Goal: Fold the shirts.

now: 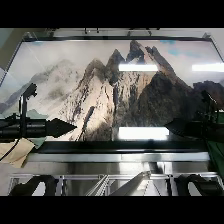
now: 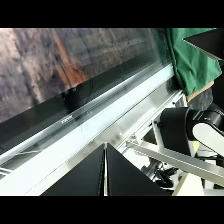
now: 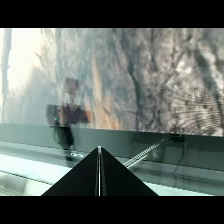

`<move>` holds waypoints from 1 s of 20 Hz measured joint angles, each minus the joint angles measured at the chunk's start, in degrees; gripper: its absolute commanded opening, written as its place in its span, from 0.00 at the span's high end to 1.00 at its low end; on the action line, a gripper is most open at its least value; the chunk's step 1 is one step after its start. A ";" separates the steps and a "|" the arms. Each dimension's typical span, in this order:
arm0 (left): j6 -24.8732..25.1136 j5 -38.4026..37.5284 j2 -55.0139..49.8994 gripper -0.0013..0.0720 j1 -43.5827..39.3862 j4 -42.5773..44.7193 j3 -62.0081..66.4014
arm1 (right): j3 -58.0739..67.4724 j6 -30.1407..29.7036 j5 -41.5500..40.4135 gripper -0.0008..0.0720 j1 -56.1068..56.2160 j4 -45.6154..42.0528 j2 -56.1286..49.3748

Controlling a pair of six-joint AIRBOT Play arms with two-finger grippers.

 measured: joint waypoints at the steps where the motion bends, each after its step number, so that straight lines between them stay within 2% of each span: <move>1: 0.00 0.00 0.00 0.98 0.00 0.00 0.00 | 0.00 0.00 0.00 0.97 0.00 0.00 0.00; 5: -0.22 0.00 0.00 0.98 0.37 0.85 0.63 | 0.00 0.00 0.02 0.97 0.02 0.00 0.00; 7: -2.29 0.50 0.00 0.98 2.58 5.97 4.11 | 0.00 0.00 0.02 0.97 0.02 0.00 0.00; 8: -3.82 0.87 0.00 0.89 4.83 10.88 7.15 | 0.00 0.02 0.02 0.97 0.02 0.00 0.00; 10: -6.29 2.58 -0.11 0.01 10.64 22.56 13.73 | 0.00 0.00 0.02 0.97 0.02 0.02 0.00; 14: -13.14 7.67 -5.29 0.01 22.69 38.80 23.32 | 0.00 0.00 0.04 0.97 0.02 0.02 0.00; 17: -15.65 7.89 -13.38 0.01 27.58 45.72 25.88 | 0.00 0.00 0.04 0.97 0.02 0.00 0.00; 20: -16.72 8.22 -21.97 0.01 29.68 48.74 25.31 | 0.00 0.00 0.04 0.97 0.02 0.00 0.09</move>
